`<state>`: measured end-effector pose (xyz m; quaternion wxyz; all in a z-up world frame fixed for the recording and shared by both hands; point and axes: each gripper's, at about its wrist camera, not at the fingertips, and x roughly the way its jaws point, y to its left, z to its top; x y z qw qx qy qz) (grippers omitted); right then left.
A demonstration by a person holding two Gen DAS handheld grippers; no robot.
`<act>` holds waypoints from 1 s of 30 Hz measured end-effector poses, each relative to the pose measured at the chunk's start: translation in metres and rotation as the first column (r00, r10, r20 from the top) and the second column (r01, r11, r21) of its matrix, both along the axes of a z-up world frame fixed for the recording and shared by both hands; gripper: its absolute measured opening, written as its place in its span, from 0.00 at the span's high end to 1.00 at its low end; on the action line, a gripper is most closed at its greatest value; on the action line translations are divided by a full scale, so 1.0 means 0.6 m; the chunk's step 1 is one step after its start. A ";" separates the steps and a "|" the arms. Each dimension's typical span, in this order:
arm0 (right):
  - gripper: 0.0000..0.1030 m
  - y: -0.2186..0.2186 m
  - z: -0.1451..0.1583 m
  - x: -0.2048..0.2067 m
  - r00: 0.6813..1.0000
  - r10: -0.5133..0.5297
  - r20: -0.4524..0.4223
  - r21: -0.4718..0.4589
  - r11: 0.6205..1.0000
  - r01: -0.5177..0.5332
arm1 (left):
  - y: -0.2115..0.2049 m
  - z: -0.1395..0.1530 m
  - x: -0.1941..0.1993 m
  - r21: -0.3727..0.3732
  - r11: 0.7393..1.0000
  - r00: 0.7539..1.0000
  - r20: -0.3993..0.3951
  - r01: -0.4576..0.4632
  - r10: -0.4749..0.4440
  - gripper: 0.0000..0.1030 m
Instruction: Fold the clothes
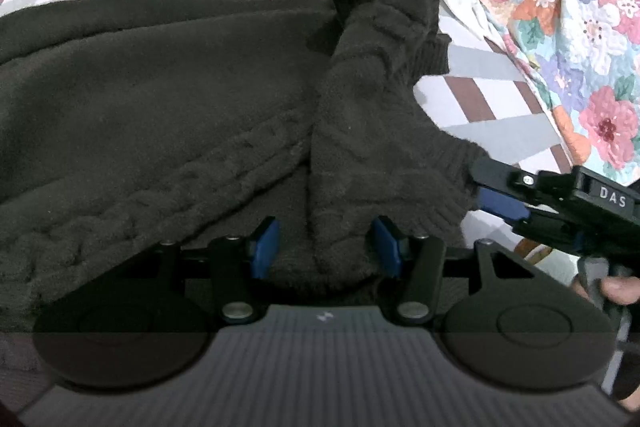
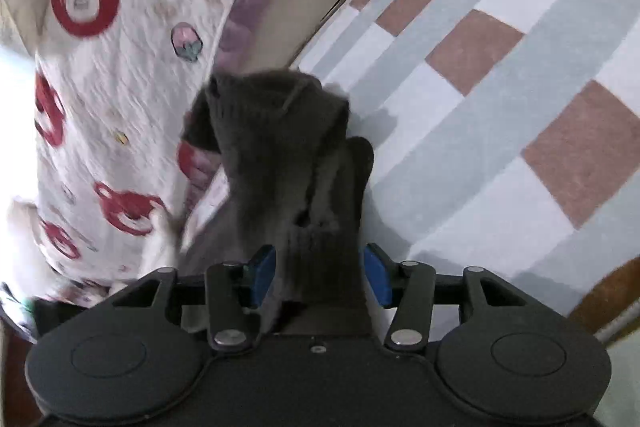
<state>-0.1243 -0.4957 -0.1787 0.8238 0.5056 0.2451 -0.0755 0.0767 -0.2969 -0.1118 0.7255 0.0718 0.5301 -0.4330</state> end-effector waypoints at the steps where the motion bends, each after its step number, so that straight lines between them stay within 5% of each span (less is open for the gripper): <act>1: 0.60 0.006 0.001 0.010 1.000 0.025 0.015 -0.019 1.000 -0.024 | -0.001 0.000 0.000 0.001 1.000 1.000 -0.001 0.004 -0.004 0.52; 3: 0.80 0.015 0.009 0.025 0.997 0.066 0.040 -0.077 0.995 -0.063 | -0.001 0.001 -0.001 -0.017 1.000 1.000 -0.009 0.017 -0.017 0.61; 4: 0.82 0.019 0.017 0.031 0.995 0.082 0.049 -0.115 0.990 -0.076 | -0.001 0.003 -0.001 -0.031 0.999 1.000 -0.016 0.025 -0.025 0.71; 7: 0.88 0.028 0.044 0.053 0.988 0.131 0.085 -0.196 0.974 -0.112 | 0.006 0.018 -0.004 -0.079 0.997 1.000 -0.006 0.023 -0.023 0.80; 10: 0.89 0.044 0.082 0.084 0.969 0.183 0.166 -0.197 0.969 -0.149 | 0.039 0.059 0.005 -0.160 0.986 0.997 0.053 -0.043 0.052 0.81; 15: 0.89 0.094 0.142 0.140 0.912 0.319 0.258 -0.219 0.939 -0.266 | 0.100 0.136 0.026 -0.297 0.955 0.994 0.109 0.011 0.023 0.69; 17: 0.89 0.114 0.160 0.157 0.899 0.360 0.247 -0.254 0.920 -0.299 | 0.123 0.155 0.030 -0.329 0.941 0.987 0.158 0.080 -0.029 0.44; 23: 0.89 0.151 0.127 0.189 0.895 0.397 0.202 -0.232 0.907 -0.350 | 0.135 0.118 0.031 -0.352 0.907 0.966 0.194 0.231 -0.171 0.43; 25: 0.89 0.160 0.107 0.186 0.901 0.394 0.180 -0.208 0.911 -0.357 | 0.142 0.087 0.042 -0.386 0.904 0.981 0.138 0.181 -0.137 0.43; 28: 0.89 0.166 0.086 0.186 0.904 0.401 0.151 -0.166 0.911 -0.376 | 0.163 0.040 0.086 -0.477 0.877 0.990 -0.087 0.059 -0.114 0.40; 30: 0.89 0.167 0.089 0.183 0.899 0.392 0.193 -0.144 0.918 -0.369 | 0.177 0.037 0.093 -0.507 0.862 0.990 -0.111 0.017 -0.085 0.38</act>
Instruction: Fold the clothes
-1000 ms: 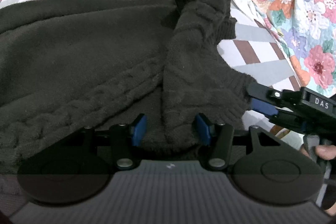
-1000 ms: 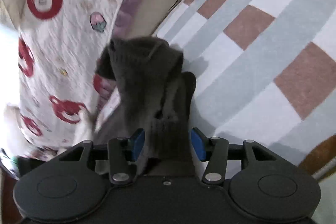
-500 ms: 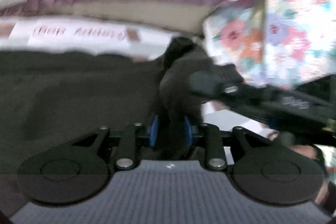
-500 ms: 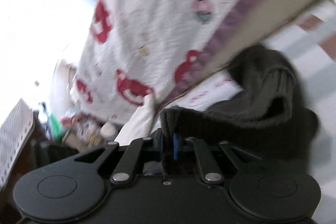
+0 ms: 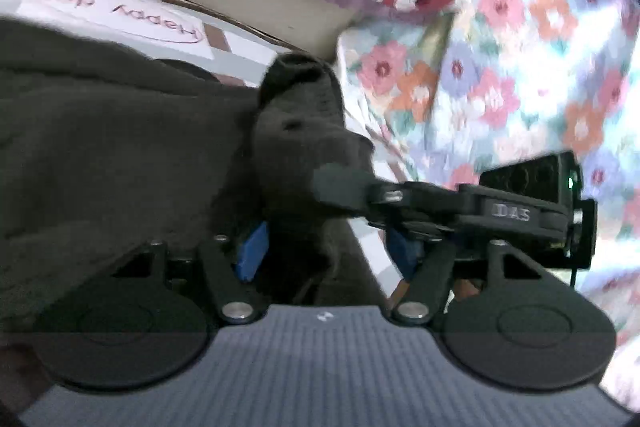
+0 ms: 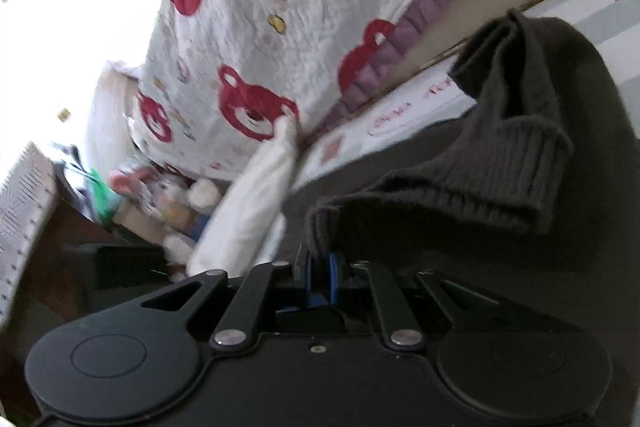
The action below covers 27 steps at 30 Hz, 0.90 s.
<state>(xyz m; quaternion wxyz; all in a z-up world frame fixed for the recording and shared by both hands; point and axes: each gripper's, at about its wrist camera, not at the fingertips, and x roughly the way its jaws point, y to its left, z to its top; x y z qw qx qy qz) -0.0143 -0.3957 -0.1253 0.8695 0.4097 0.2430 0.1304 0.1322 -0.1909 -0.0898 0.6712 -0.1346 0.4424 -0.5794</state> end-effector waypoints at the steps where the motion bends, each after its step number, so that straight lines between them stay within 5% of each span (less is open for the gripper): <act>1: 0.89 -0.001 0.003 0.000 1.000 -0.005 0.009 0.016 1.000 0.005 | 0.007 0.003 -0.001 -0.014 1.000 1.000 0.009 -0.021 0.021 0.38; 7: 0.89 0.012 0.014 0.034 0.997 0.014 -0.078 -0.026 1.000 -0.017 | 0.008 -0.008 -0.001 0.035 0.997 0.997 0.044 -0.064 0.062 0.44; 8: 0.89 0.011 0.010 0.041 0.994 0.017 -0.111 -0.024 0.999 -0.020 | 0.009 -0.010 0.001 0.038 0.997 0.997 0.042 -0.063 0.061 0.71; 9: 0.89 0.009 0.007 0.046 0.993 0.017 -0.118 -0.011 1.000 -0.018 | 0.013 -0.011 0.004 0.043 0.997 0.997 0.044 -0.066 0.064 0.88; 10: 0.89 0.007 0.005 0.051 0.992 0.016 -0.123 0.004 1.000 -0.015 | 0.014 -0.011 0.005 0.055 0.996 0.996 0.056 -0.075 0.071 0.94; 15: 0.89 0.024 -0.002 0.088 0.984 0.057 -0.170 0.042 0.998 -0.050 | 0.030 -0.016 0.017 0.095 0.989 0.991 0.078 -0.113 0.106 0.94; 20: 0.82 0.037 -0.005 0.097 0.973 0.040 -0.227 0.028 0.999 -0.034 | 0.039 -0.053 0.043 0.169 0.973 0.986 -0.031 -0.158 0.166 0.94; 22: 0.82 0.027 0.008 0.066 0.996 0.054 -0.066 0.142 0.989 -0.045 | 0.046 -0.067 0.055 0.227 0.959 0.980 -0.070 -0.168 0.188 0.95; 24: 0.82 -0.001 0.027 0.021 0.996 -0.052 0.075 0.221 0.975 0.034 | 0.055 -0.080 0.065 0.269 0.947 0.975 -0.085 -0.174 0.204 0.94; 26: 0.82 -0.033 0.037 -0.009 0.985 -0.161 0.054 0.201 0.968 0.147 | 0.061 -0.088 0.072 0.278 0.943 0.972 -0.089 -0.183 0.215 0.95; 27: 0.81 -0.041 0.045 -0.016 0.980 -0.201 0.009 0.090 0.976 0.199 | 0.062 -0.090 0.073 0.278 0.943 0.973 -0.089 -0.182 0.214 0.95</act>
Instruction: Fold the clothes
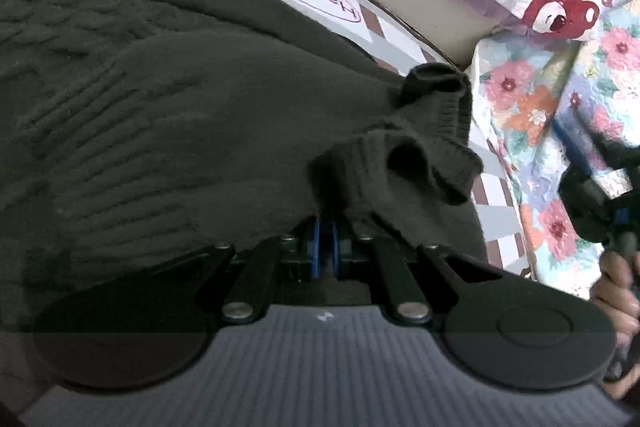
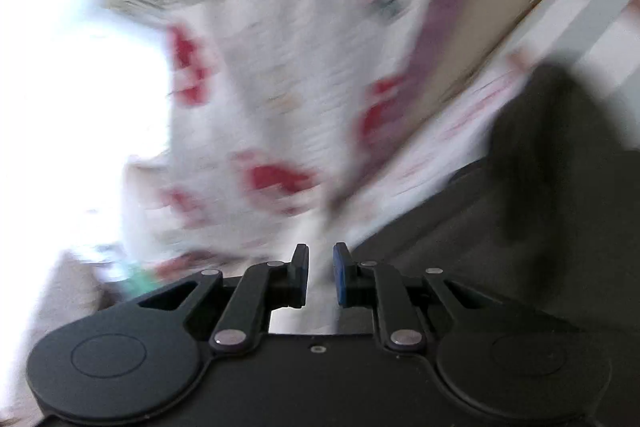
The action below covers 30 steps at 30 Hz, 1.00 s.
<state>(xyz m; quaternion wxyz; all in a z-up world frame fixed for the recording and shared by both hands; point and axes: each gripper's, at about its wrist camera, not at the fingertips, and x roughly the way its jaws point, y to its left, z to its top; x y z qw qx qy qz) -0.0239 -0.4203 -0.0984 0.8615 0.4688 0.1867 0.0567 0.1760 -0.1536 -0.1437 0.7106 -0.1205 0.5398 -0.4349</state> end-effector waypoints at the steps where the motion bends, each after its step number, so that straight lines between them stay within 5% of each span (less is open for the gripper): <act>1: 0.74 -0.007 0.008 -0.007 0.997 -0.046 -0.065 -0.109 0.993 0.039 | 0.000 0.000 0.000 0.001 1.000 1.000 0.002 0.000 0.000 0.95; 3: 0.52 -0.003 0.009 -0.012 0.976 -0.113 -0.187 -0.300 0.952 0.052 | -0.001 0.006 -0.002 -0.004 1.000 0.999 0.029 0.013 -0.012 0.94; 4: 0.46 -0.001 0.002 -0.015 0.974 -0.106 -0.200 -0.306 0.951 0.041 | -0.002 0.011 -0.004 0.010 1.000 0.998 0.060 0.020 -0.020 0.88; 7: 0.40 0.009 -0.023 -0.019 0.971 -0.104 -0.216 -0.299 0.953 0.036 | -0.005 0.026 -0.009 0.051 0.998 0.986 0.158 0.040 -0.048 0.49; 8: 0.40 0.014 -0.030 -0.017 0.968 -0.124 -0.219 -0.316 0.947 0.050 | -0.005 0.031 -0.011 0.054 0.997 0.979 0.194 0.048 -0.058 0.45; 18: 0.37 0.029 -0.083 0.040 0.926 -0.093 -0.365 -0.335 0.941 -0.038 | 0.011 0.046 0.014 -0.072 0.996 0.965 0.261 0.056 -0.035 0.36; 20: 0.46 0.027 -0.079 0.044 0.936 -0.106 -0.335 -0.371 0.928 -0.027 | 0.017 0.043 0.021 -0.107 0.993 0.969 0.245 0.041 -0.014 0.35; 21: 0.73 0.028 -0.072 0.047 0.944 -0.112 -0.309 -0.400 0.916 -0.022 | 0.015 0.038 0.024 -0.133 0.990 0.976 0.218 0.043 -0.013 0.35; 22: 0.86 0.028 -0.065 0.052 0.949 -0.113 -0.295 -0.424 0.905 -0.024 | 0.009 0.034 0.025 -0.147 0.988 0.980 0.200 0.053 -0.023 0.35; 26: 0.87 0.051 -0.021 0.082 0.971 -0.074 -0.227 -0.539 0.840 -0.062 | -0.029 0.028 0.012 -0.128 0.984 0.968 0.233 0.126 -0.094 0.35; 30: 0.87 0.070 0.023 0.127 0.981 0.004 -0.192 -0.558 0.822 -0.113 | -0.055 0.015 -0.010 -0.083 0.982 0.955 0.261 0.171 -0.144 0.33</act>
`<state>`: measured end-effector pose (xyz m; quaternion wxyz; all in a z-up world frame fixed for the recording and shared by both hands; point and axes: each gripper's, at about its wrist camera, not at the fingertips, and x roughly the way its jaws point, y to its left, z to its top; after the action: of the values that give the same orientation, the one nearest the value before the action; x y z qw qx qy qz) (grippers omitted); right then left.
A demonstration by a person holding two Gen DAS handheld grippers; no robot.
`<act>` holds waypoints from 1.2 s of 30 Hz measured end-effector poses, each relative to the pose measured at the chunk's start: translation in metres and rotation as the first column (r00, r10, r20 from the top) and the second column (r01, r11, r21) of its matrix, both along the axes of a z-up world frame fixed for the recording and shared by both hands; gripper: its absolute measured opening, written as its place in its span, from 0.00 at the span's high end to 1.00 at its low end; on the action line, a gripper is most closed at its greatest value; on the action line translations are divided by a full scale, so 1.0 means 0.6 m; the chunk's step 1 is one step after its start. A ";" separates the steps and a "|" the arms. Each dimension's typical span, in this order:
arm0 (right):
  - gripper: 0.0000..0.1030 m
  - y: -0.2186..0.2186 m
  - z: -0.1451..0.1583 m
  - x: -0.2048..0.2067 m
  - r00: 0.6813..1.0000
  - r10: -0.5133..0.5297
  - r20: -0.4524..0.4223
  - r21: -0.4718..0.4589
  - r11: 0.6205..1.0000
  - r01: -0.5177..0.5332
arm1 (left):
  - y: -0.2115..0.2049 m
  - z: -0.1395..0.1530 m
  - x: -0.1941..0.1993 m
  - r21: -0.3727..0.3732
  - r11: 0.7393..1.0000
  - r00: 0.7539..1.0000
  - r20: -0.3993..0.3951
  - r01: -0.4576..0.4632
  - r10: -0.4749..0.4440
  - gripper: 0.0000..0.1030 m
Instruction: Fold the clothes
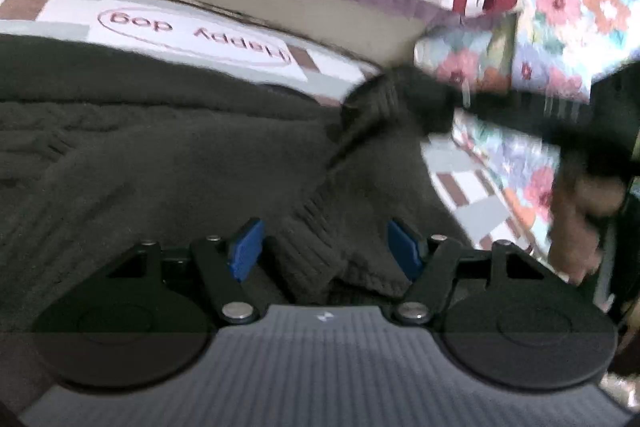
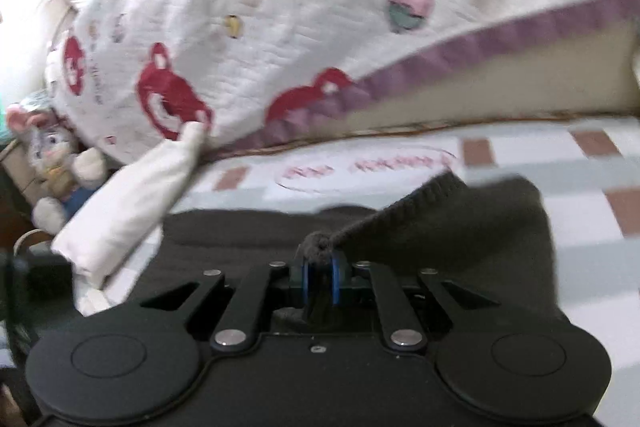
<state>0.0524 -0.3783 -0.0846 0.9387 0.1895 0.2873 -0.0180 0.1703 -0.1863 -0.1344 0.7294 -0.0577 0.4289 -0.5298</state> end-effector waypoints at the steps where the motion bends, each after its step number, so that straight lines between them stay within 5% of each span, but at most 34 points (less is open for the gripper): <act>1: 0.87 0.003 0.008 0.014 1.000 0.016 0.005 -0.001 1.000 -0.016 | -0.004 0.000 -0.005 0.018 1.000 1.000 0.020 0.010 -0.011 0.32; 4: 0.87 0.017 0.012 0.063 0.998 0.057 -0.040 -0.029 0.998 -0.059 | -0.004 -0.002 -0.014 0.017 1.000 0.998 0.062 0.026 -0.027 0.38; 5: 0.87 0.021 0.005 0.081 0.996 0.061 -0.070 -0.043 0.997 -0.064 | -0.001 -0.004 -0.012 0.002 1.000 0.998 0.057 0.027 -0.027 0.66; 6: 0.87 0.023 -0.006 0.098 0.994 0.055 -0.098 -0.048 0.997 -0.059 | 0.004 -0.006 -0.005 -0.013 1.000 0.999 0.028 0.024 -0.023 0.84; 7: 0.87 0.022 -0.014 0.106 0.992 0.058 -0.111 -0.031 0.998 -0.062 | 0.009 -0.007 0.003 -0.030 0.999 1.000 -0.003 0.016 -0.016 0.89; 10: 0.76 0.014 -0.034 0.111 0.991 0.083 -0.108 0.077 0.994 -0.075 | 0.057 0.000 0.041 -0.156 0.983 0.982 -0.174 -0.097 0.070 0.90; 13: 0.38 0.000 -0.037 0.064 0.999 0.032 -0.036 0.195 0.981 -0.024 | 0.078 0.010 0.048 -0.133 0.983 0.970 -0.226 -0.125 0.093 0.90; 15: 0.38 0.001 -0.042 0.023 0.997 -0.039 -0.065 0.118 0.992 0.046 | 0.064 0.015 0.026 -0.044 0.996 0.988 -0.134 -0.080 0.073 0.90; 18: 0.38 0.011 -0.064 -0.037 0.980 -0.115 -0.164 -0.047 0.993 0.109 | 0.040 0.002 0.011 0.028 0.998 0.987 -0.149 -0.053 0.057 0.90; 20: 0.38 0.018 -0.077 -0.078 0.969 -0.125 -0.211 -0.115 0.988 0.103 | 0.033 0.003 0.005 0.067 0.996 0.994 -0.086 -0.065 0.071 0.90; 23: 0.38 0.031 -0.088 -0.139 0.965 -0.115 -0.234 -0.121 0.989 0.088 | 0.028 0.001 0.009 0.163 0.976 0.989 0.067 -0.141 0.132 0.91; 26: 0.37 0.053 -0.113 -0.160 0.959 -0.066 -0.274 -0.122 0.992 0.033 | 0.049 -0.005 0.029 0.120 0.978 0.982 -0.051 -0.173 0.180 0.91; 28: 0.36 0.069 -0.129 -0.159 0.949 -0.042 -0.312 -0.162 0.987 -0.010 | 0.056 0.011 0.033 0.124 0.974 0.981 -0.036 -0.187 0.193 0.90; 30: 0.36 0.081 -0.128 -0.147 0.934 -0.071 -0.350 -0.194 0.981 0.002 | 0.064 0.031 0.037 0.143 0.970 0.980 0.009 -0.198 0.199 0.83; 33: 0.36 0.088 -0.103 -0.123 0.923 -0.138 -0.359 -0.138 0.986 0.094 | 0.091 0.052 0.054 0.186 0.950 0.967 0.070 -0.252 0.243 0.52; 36: 0.35 0.119 -0.106 -0.102 0.930 -0.035 -0.366 -0.098 0.995 0.000 | 0.129 0.054 0.074 0.275 0.904 0.945 0.101 -0.327 0.311 0.49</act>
<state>-0.0091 -0.3067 -0.1481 0.8762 0.1400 0.4549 -0.0753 0.2149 -0.1088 -0.1019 0.8181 -0.0059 0.4660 -0.3369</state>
